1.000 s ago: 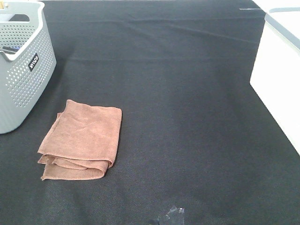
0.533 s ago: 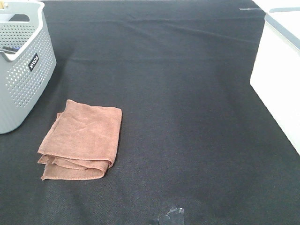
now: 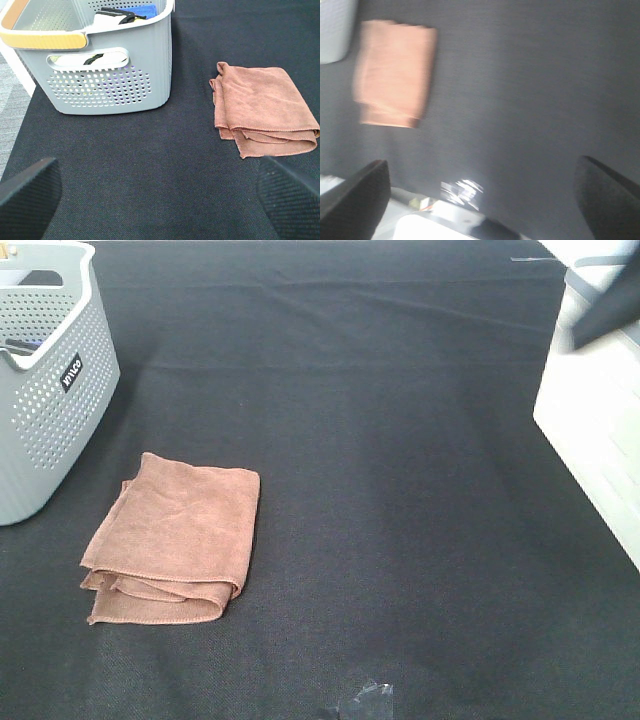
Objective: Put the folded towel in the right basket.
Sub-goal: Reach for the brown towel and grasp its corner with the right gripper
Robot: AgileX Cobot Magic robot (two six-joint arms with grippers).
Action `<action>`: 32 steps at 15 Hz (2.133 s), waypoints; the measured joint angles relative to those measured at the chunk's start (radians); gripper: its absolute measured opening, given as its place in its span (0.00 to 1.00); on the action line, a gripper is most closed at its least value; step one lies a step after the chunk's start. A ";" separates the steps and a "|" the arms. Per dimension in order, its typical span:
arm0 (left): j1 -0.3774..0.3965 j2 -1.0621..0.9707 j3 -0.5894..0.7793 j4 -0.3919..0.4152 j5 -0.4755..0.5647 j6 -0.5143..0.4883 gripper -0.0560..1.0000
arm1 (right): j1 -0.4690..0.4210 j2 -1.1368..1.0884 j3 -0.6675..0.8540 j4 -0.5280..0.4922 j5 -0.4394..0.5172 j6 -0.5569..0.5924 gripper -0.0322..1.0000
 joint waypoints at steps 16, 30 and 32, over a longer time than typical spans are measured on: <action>0.000 0.000 0.000 0.000 0.000 0.000 0.99 | 0.417 0.844 -0.015 0.876 -0.511 -0.553 0.96; 0.000 0.000 0.000 0.000 0.000 0.000 0.99 | 0.463 1.071 -0.235 0.980 -0.417 -0.584 0.93; 0.000 0.000 0.000 0.000 0.000 0.000 0.99 | 0.490 1.102 -0.301 0.976 -0.393 -0.569 0.93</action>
